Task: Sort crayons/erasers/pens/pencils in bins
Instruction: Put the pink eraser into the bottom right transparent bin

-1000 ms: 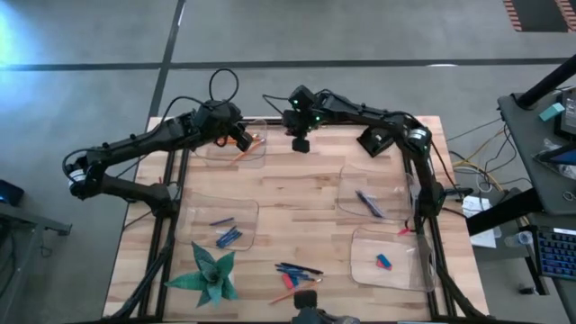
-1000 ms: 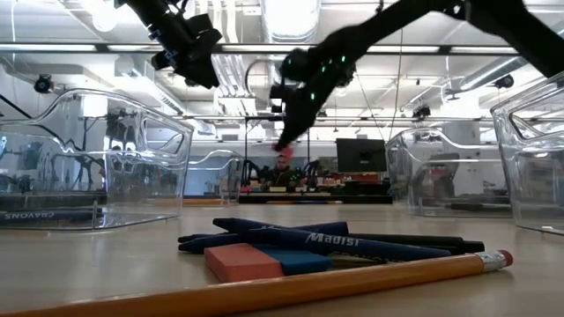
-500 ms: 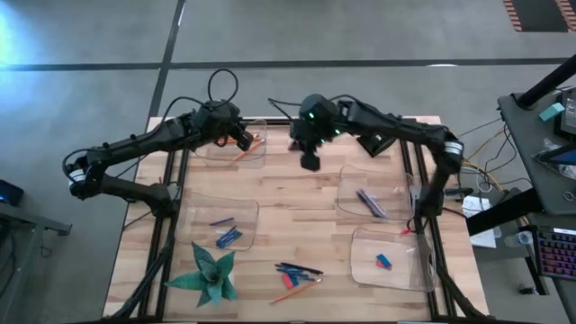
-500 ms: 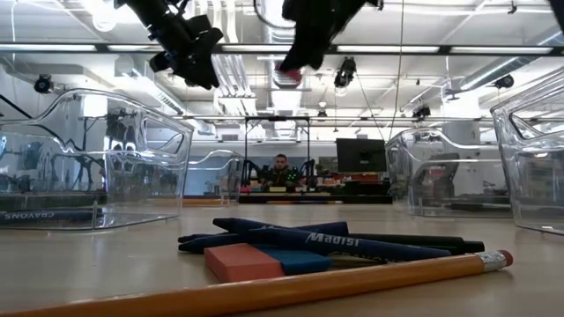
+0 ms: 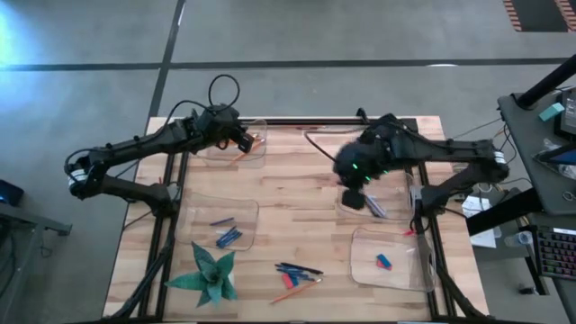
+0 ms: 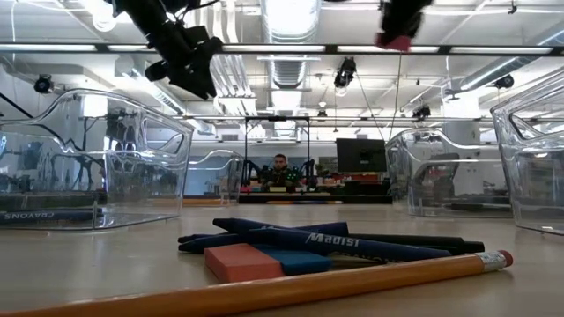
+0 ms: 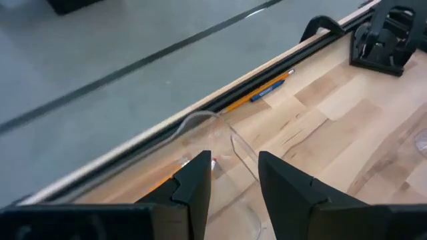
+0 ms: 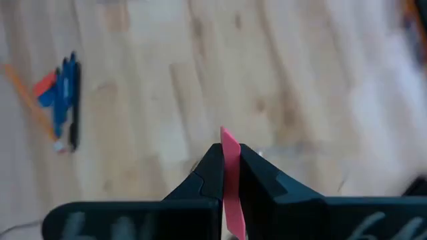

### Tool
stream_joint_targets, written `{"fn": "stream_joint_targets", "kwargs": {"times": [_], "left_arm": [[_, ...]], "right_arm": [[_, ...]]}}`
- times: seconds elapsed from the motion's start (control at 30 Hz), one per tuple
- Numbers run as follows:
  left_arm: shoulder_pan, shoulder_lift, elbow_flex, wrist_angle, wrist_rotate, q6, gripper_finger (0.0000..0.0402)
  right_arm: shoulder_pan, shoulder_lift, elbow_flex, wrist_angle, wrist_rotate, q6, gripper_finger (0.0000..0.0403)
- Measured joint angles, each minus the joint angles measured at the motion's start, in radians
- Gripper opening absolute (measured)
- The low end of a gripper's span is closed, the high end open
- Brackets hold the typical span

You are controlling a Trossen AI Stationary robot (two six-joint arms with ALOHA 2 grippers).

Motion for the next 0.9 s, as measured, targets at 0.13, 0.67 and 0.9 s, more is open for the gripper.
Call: {"fn": "stream_joint_targets", "kwargs": {"times": [0.13,0.67,0.9], "left_arm": [[0.0,0.0,-0.02,-0.002,0.0,-0.024,0.0112],[-0.039,0.08,-0.021,0.019,0.21,-0.26,0.0112],[-0.089,0.08,-0.014,0.032,0.219,-0.309,0.0112]], "right_arm": [[0.125,-0.11,-0.108,-0.003,-0.01,0.204,0.0019],[0.766,-0.116,-0.436,0.123,-0.045,1.021,0.0018],[0.799,-0.014,-0.505,0.131,-0.045,1.064,0.0022]]}}
